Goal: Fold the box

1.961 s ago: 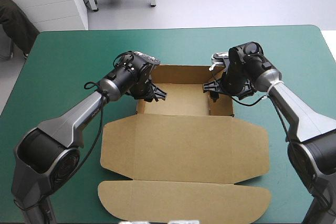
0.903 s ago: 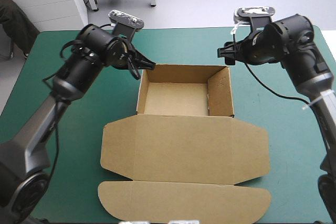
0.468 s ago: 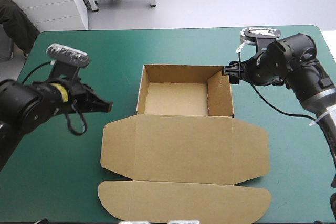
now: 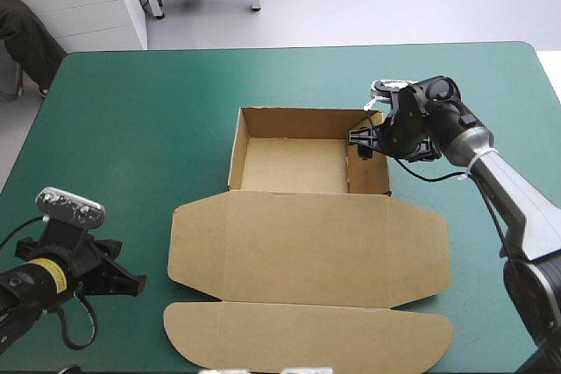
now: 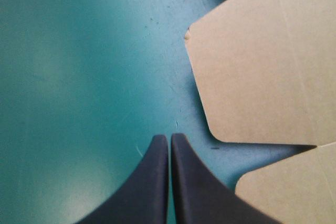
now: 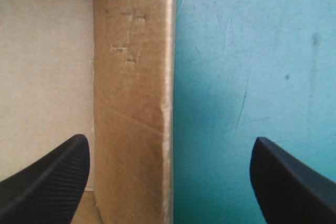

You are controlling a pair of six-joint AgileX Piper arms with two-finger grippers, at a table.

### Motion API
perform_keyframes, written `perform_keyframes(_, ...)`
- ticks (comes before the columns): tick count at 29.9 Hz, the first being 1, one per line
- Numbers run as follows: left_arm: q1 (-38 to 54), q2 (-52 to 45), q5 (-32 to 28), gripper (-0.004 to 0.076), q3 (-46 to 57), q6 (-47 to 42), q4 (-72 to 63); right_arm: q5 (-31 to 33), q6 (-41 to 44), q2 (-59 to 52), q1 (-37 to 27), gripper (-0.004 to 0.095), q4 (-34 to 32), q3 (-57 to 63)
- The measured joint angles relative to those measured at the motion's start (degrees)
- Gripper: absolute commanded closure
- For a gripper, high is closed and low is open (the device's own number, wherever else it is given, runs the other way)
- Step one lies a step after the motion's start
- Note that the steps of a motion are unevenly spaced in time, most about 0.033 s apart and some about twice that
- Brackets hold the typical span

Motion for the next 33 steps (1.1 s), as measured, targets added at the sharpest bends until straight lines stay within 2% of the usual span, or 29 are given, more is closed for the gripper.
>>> perform_keyframes(7,0.0,-8.86,-1.37,0.0727,7.79,-0.68,0.06,-0.81,0.1,5.82,0.0,0.0144,0.83,0.0)
perform_keyframes(10,0.0,-11.46,-1.38,0.0727,8.89,-0.78,0.43,-0.94,0.1,7.13,0.0,0.0199,1.61,0.0)
perform_keyframes(13,0.0,-12.99,-1.38,0.0727,8.99,-0.78,0.73,-1.13,0.1,7.49,0.0,0.0382,1.8,0.0)
perform_keyframes(14,0.0,-13.32,-1.38,0.0727,8.99,-0.78,0.8,-1.18,0.1,7.49,0.0,0.0473,1.87,0.0)
perform_keyframes(15,0.0,-13.56,-1.38,0.0727,8.99,-0.78,0.87,-1.19,0.1,7.49,0.0,0.0605,1.87,0.0)
perform_keyframes(16,0.0,-13.68,-1.38,0.0727,8.99,-0.78,0.91,-1.31,0.1,7.49,0.0,0.0777,1.94,0.0)
perform_keyframes(18,0.0,-13.69,-1.38,0.0727,8.99,-0.78,1.07,-1.34,0.1,7.49,0.0,0.0917,2.3,0.0)
perform_keyframes(28,0.0,-13.74,-1.33,0.0727,8.99,-0.8,1.29,-1.29,-0.96,7.36,-0.45,0.0928,1.51,-0.81)
perform_keyframes(33,0.0,-13.74,-1.33,0.0727,8.99,-0.8,1.34,-0.84,-4.01,5.75,-4.3,0.0928,1.22,-5.32)
